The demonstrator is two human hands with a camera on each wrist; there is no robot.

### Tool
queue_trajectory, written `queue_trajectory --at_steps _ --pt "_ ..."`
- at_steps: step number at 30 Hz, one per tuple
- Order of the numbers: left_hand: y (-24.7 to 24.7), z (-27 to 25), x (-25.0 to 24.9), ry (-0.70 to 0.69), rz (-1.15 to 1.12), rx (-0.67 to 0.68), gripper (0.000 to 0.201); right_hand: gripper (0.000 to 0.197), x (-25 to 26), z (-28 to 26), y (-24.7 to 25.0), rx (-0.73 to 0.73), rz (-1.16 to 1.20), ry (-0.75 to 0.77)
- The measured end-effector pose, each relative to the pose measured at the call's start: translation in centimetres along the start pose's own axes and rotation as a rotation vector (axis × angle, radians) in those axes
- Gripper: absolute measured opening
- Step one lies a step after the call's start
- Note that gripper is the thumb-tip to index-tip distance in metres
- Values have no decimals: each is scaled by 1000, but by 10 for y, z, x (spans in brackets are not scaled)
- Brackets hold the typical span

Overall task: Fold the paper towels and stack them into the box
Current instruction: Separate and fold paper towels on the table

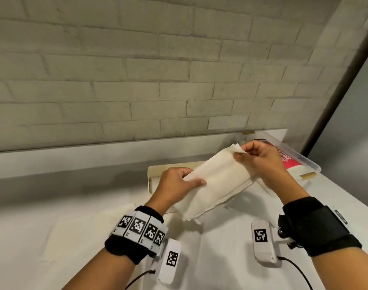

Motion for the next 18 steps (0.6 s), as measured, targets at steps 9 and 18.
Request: queue_trajectory --at_steps 9,18 --pt "81 46 44 324 -144 0 27 35 -33 31 -72 -22 -1 -59" --pt "86 78 84 408 51 -151 34 33 -74 61 -105 45 -377 -118"
Point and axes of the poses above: each hand's wrist, its own z-axis towards the middle knuckle, its own y-axis out of the back of the hand, x = y × z, the point moved 9 cm from there along z, towards the middle knuckle, and after that the axes turned 8 degrees about -x, right-handed, at the moved point
